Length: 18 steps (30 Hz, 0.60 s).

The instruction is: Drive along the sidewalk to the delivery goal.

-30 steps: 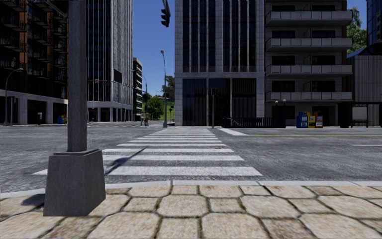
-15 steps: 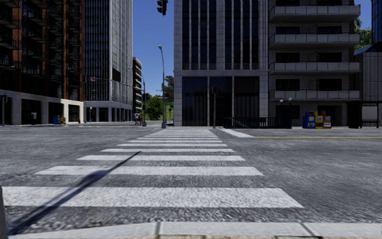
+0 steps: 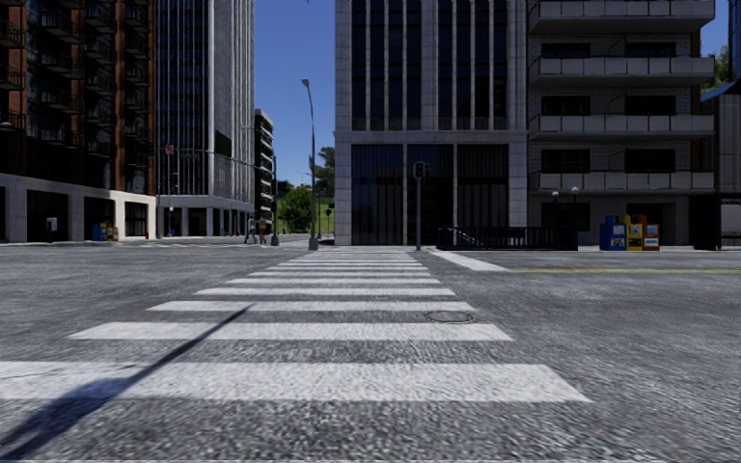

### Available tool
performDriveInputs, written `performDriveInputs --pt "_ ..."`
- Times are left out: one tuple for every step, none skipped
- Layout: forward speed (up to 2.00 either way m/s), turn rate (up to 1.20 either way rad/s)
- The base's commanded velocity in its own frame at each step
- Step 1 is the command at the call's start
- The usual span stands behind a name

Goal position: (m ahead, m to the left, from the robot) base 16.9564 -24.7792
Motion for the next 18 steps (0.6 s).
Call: performDriveInputs --pt "1.81 0.0" --pt "1.63 0.0" --pt "1.63 0.0" --pt "1.51 0.0" --pt "1.33 0.0" --pt "1.24 0.0" --pt "1.18 0.0" --pt "1.18 0.0" --pt "1.11 0.0" --pt "1.0 0.0" --pt "0.97 0.0" --pt "0.96 0.0" --pt "0.96 0.0" --pt "0.96 0.0" --pt "0.96 0.0" --pt "0.96 0.0" --pt "0.96 0.0" --pt "0.97 0.0"
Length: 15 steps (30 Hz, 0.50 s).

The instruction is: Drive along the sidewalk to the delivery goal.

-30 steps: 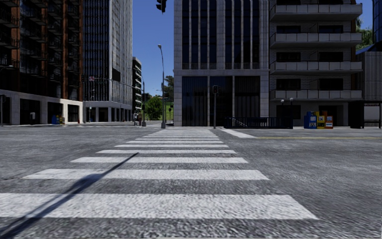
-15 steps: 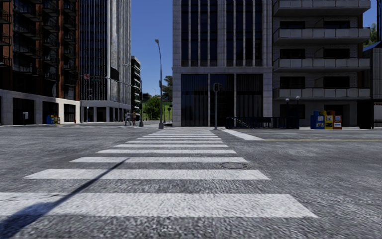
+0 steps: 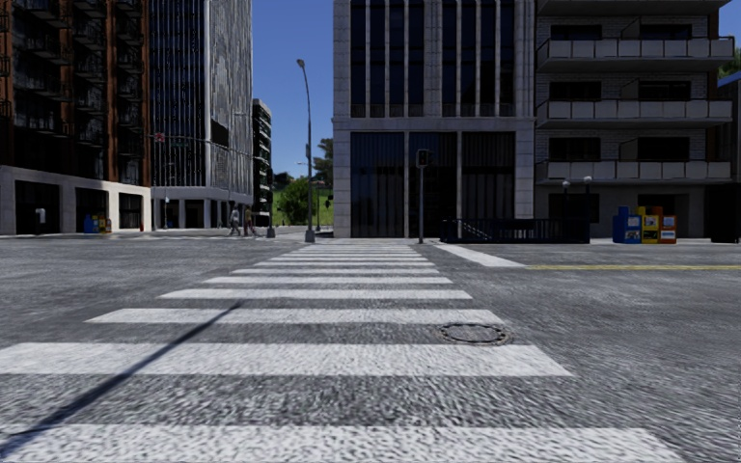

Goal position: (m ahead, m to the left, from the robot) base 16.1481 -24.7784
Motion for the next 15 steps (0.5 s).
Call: performDriveInputs --pt "0.97 0.0" --pt "0.97 0.0" --pt "1.0 0.0" --pt "1.05 0.0" --pt "1.09 0.0" --pt "1.09 0.0" --pt "1.12 0.0" --pt "1.12 0.0" --pt "1.13 0.0" --pt "1.13 0.0" --pt "1.13 0.0" --pt "1.13 0.0" --pt "1.14 0.0" --pt "1.14 0.0" --pt "1.14 0.0"
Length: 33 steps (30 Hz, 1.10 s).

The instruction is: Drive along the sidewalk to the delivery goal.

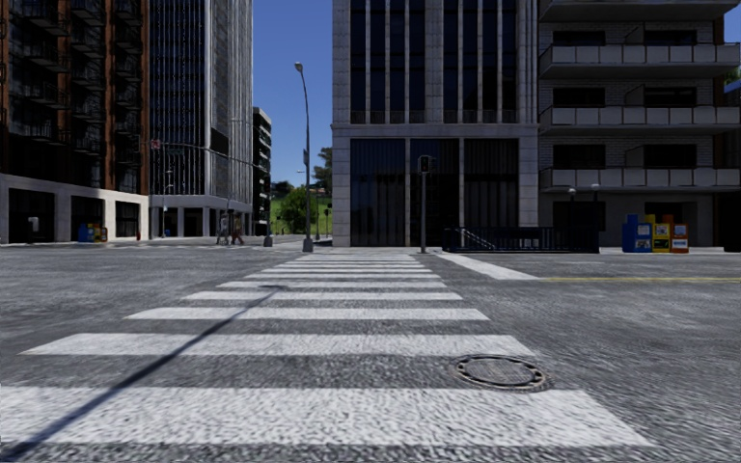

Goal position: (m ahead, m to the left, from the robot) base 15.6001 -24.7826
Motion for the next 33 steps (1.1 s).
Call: performDriveInputs --pt "1.14 0.0" --pt "1.14 0.0" --pt "1.14 0.0" --pt "1.14 0.0" --pt "1.14 0.0" --pt "1.14 0.0" --pt "1.14 0.0" --pt "1.14 0.0" --pt "1.14 0.0" --pt "1.14 0.0" --pt "1.14 0.0" --pt "1.14 0.0" --pt "1.14 0.0" --pt "1.24 0.0" --pt "2.0 0.0" --pt "2.0 0.0" --pt "2.0 0.0" --pt "2.0 0.0" --pt "2.0 0.0" --pt "2.0 0.0" --pt "2.0 0.0" --pt "2.0 0.0" --pt "2.0 0.0" --pt "2.0 0.0" --pt "2.0 0.0" --pt "2.0 0.0" --pt "2.0 0.0" --pt "2.0 0.0" --pt "2.0 0.0" --pt "2.0 0.0" --pt "2.0 0.0" --pt "2.0 0.0" --pt "2.0 0.0"
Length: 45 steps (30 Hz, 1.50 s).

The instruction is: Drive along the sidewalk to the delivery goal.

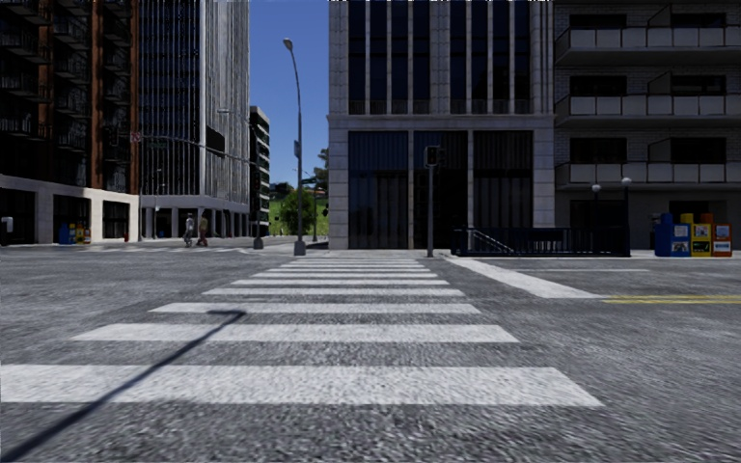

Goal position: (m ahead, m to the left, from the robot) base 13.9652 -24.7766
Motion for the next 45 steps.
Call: performDriveInputs --pt "2.0 0.0" --pt "2.0 0.0" --pt "2.0 0.0" --pt "2.0 0.0" --pt "2.0 0.0" --pt "2.0 0.0" --pt "2.0 0.0" --pt "2.0 0.0" --pt "2.0 0.0" --pt "2.0 0.0" --pt "2.0 0.0" --pt "2.0 0.0" --pt "2.0 0.0" --pt "2.0 0.0" --pt "2.0 0.0" --pt "2.0 0.0" --pt "2.0 0.0" --pt "2.0 0.0" --pt "2.0 0.0" --pt "2.0 0.0" --pt "2.0 0.0" --pt "2.0 0.0" --pt "2.0 0.0" --pt "2.0 0.0" --pt "2.0 0.0" --pt "2.0 0.0" --pt "2.0 0.0" --pt "2.0 0.0" --pt "2.0 0.0" --pt "2.0 0.0" --pt "2.0 0.0" --pt "2.0 0.0" --pt "2.0 0.0" --pt "2.0 0.0" --pt "2.0 0.0" --pt "2.0 0.0" --pt "2.0 0.0" --pt "2.0 0.0" --pt "2.0 0.0" --pt "2.0 0.0" --pt "2.0 0.0" --pt "2.0 0.0" --pt "2.0 0.0" --pt "2.0 0.0" --pt "2.0 0.0"
